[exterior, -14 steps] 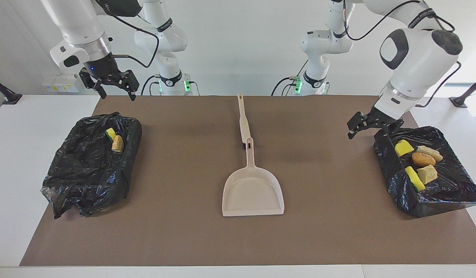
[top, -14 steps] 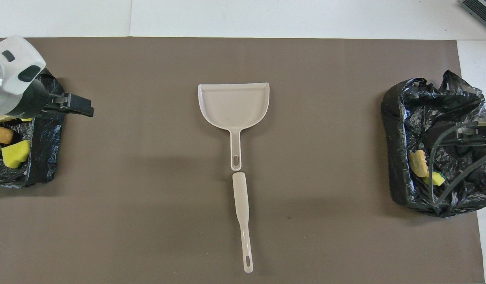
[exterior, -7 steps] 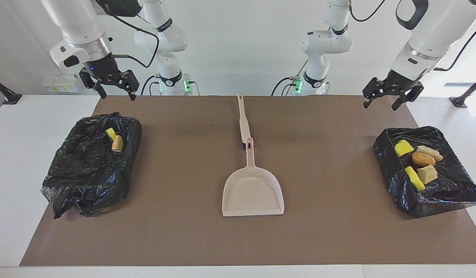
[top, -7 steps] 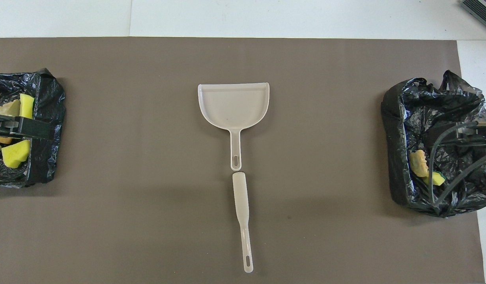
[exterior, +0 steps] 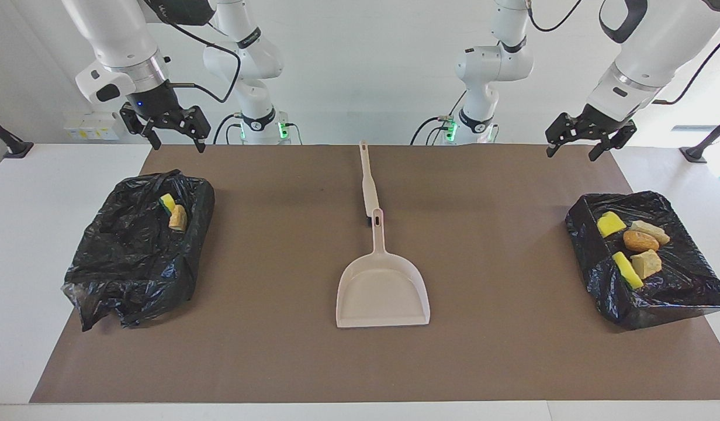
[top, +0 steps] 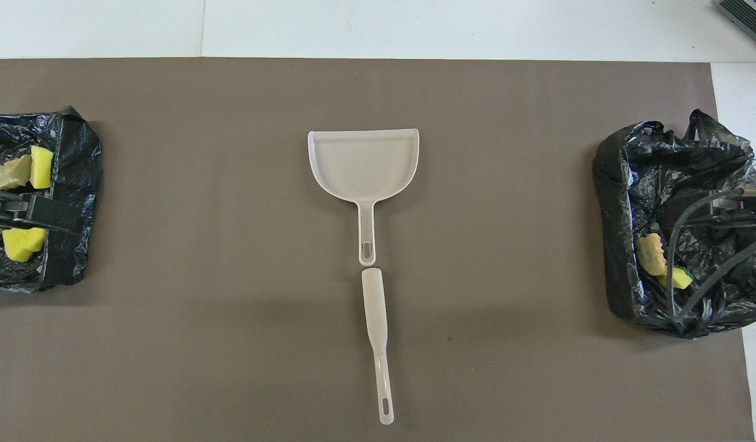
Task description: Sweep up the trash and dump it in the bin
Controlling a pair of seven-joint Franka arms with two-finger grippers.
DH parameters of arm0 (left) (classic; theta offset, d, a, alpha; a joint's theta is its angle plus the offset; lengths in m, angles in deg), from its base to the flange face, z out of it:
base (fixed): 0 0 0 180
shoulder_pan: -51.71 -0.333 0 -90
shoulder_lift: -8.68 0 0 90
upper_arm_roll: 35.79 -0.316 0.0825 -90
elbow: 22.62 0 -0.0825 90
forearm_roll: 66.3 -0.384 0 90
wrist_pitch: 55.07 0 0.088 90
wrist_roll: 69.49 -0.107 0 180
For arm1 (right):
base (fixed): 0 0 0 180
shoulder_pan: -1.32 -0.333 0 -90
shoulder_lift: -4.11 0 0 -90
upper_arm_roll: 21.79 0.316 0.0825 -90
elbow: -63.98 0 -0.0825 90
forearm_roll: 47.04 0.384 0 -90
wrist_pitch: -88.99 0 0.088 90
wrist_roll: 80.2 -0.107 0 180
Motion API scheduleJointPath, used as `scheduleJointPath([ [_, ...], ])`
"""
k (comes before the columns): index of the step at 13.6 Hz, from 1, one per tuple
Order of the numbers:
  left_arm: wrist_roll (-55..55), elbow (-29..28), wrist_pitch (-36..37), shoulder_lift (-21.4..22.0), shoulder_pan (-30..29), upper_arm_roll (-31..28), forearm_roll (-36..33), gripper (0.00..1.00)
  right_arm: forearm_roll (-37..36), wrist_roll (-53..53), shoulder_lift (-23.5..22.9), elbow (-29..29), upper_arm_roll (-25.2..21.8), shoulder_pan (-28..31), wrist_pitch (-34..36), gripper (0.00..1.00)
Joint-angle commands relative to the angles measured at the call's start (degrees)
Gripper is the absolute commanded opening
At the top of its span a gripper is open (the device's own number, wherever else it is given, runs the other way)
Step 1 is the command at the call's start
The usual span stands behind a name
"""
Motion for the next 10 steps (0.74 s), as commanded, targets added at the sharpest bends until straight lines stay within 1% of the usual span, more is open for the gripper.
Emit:
scheduleJointPath([
  [1, 0.2, 1.2, 1.9, 0.5, -0.2, 0.3, -0.8, 1.00, 0.8, 1.6, 0.5, 0.2, 0.1, 0.6, 0.4, 1.00],
  [2, 0.4, 1.9, 2.6, 0.4, -0.4, 0.3, -1.0, 1.00, 0.8, 1.6, 0.5, 0.2, 0.1, 0.6, 0.4, 1.00],
  [5, 1.4, 2.6, 3.0, 0.2, 1.7, 0.1, -3.0, 1.00, 0.8, 1.6, 0.5, 0.2, 0.1, 0.6, 0.4, 1.00],
  [8, 1.4, 2.6, 3.0, 0.3, 4.7, -2.8, -3.0, 1.00, 0.8, 1.6, 0.5, 0.2, 0.1, 0.6, 0.4, 1.00],
  [10, 1.2, 2.6, 3.1, 0.4, 4.0, -2.8, -2.6, 1.00, 0.8, 1.6, 0.5, 0.2, 0.1, 0.6, 0.4, 1.00],
])
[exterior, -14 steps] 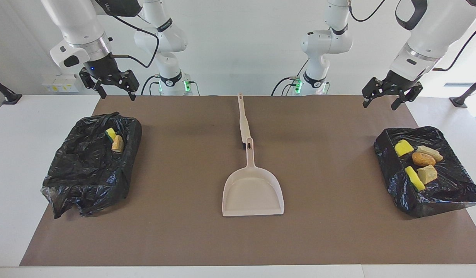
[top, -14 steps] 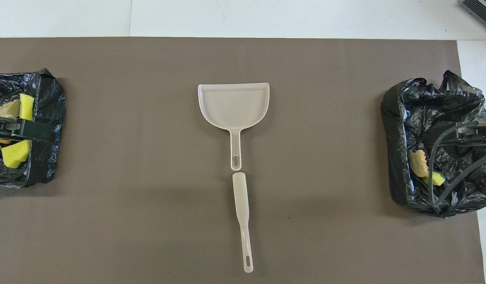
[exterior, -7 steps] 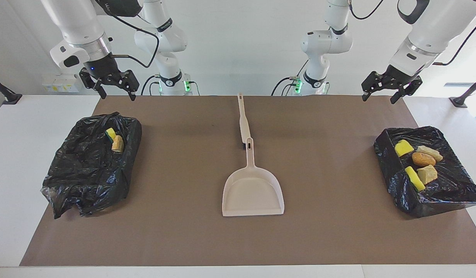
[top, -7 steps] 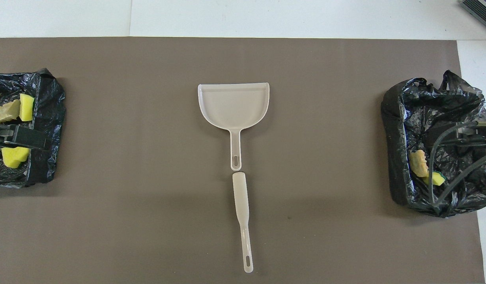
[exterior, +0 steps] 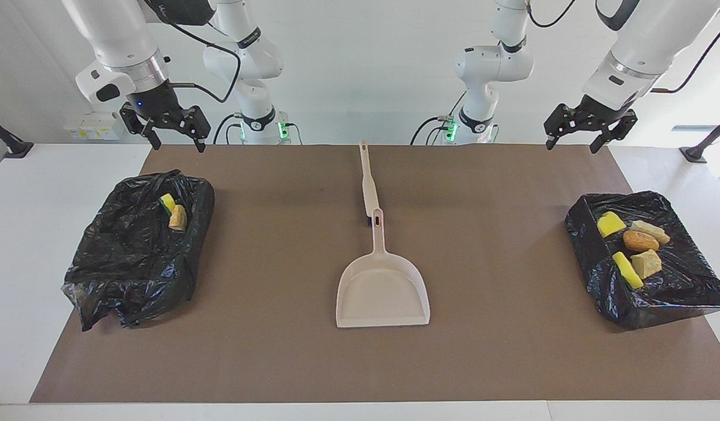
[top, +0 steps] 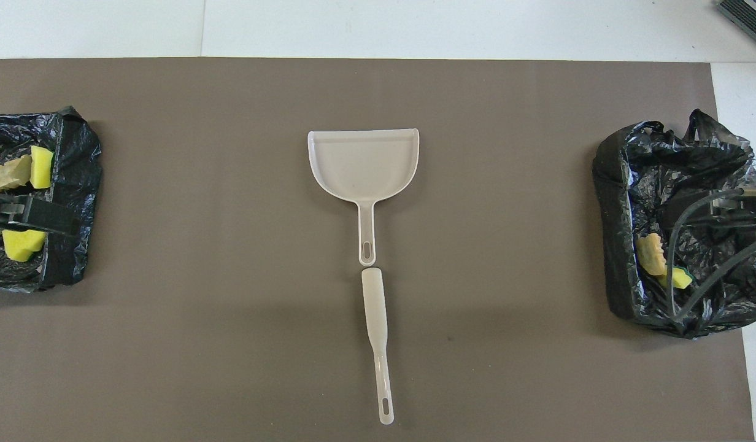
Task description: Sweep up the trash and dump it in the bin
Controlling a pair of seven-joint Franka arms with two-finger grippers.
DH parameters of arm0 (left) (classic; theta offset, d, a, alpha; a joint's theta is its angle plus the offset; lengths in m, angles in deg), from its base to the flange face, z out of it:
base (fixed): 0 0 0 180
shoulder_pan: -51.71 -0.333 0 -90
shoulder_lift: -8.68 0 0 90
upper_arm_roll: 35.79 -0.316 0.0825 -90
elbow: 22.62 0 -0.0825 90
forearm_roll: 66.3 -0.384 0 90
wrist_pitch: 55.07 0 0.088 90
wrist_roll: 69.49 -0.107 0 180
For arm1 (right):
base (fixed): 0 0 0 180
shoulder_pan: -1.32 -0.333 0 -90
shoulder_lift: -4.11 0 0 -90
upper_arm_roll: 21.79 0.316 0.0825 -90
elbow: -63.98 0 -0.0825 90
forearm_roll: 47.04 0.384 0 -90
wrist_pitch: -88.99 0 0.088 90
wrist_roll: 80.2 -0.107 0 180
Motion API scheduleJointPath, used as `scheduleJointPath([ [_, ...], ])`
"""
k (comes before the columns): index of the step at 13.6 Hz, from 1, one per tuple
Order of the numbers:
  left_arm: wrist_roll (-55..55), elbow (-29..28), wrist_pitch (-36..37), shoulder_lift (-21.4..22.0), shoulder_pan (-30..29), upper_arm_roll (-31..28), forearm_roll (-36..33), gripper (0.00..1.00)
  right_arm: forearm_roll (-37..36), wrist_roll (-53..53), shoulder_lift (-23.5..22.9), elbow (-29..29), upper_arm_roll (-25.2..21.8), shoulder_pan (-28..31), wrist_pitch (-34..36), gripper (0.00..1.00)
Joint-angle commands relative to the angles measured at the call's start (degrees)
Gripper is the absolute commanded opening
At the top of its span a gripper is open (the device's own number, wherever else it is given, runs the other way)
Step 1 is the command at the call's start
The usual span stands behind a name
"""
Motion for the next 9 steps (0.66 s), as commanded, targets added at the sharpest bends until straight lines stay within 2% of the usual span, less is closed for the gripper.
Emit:
scheduleJointPath([
  [1, 0.4, 0.8, 1.5, 0.2, 1.2, -1.5, -0.6, 1.00, 0.8, 1.6, 0.5, 0.2, 0.1, 0.6, 0.4, 1.00],
  [9, 0.7, 0.4, 1.0, 0.3, 1.8, -0.9, 1.0, 1.00, 0.8, 1.6, 0.5, 0.2, 0.1, 0.6, 0.4, 1.00],
])
